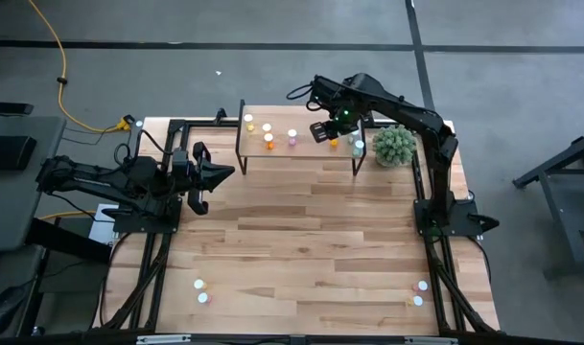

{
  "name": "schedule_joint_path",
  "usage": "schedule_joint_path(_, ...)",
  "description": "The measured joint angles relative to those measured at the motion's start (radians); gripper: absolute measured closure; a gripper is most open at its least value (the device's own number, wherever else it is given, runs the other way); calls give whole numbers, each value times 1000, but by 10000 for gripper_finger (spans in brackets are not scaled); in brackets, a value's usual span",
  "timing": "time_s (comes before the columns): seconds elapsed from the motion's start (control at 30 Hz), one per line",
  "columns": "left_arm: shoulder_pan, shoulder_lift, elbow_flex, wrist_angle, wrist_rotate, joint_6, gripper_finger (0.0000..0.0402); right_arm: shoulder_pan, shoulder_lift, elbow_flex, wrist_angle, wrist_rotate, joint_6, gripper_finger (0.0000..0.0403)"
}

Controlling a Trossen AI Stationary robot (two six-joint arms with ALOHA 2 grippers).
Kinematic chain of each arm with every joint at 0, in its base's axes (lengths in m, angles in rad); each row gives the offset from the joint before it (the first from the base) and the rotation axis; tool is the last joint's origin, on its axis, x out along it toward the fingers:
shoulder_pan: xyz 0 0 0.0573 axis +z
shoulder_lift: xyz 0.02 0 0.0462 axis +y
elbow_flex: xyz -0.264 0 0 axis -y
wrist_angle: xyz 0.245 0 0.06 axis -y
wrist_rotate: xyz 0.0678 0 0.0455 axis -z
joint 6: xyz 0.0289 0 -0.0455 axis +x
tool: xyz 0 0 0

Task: Pick and place medicine bottles onto shelf by color
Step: Put the orange pill bottle aligned with the other orange pill bottles on the shelf

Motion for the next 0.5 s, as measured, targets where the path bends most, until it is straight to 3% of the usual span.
schedule_joint_path(0.5, 0, 0, 0, 0, 0, 0, 401, 0, 16, 0, 37, -20, -32, 279)
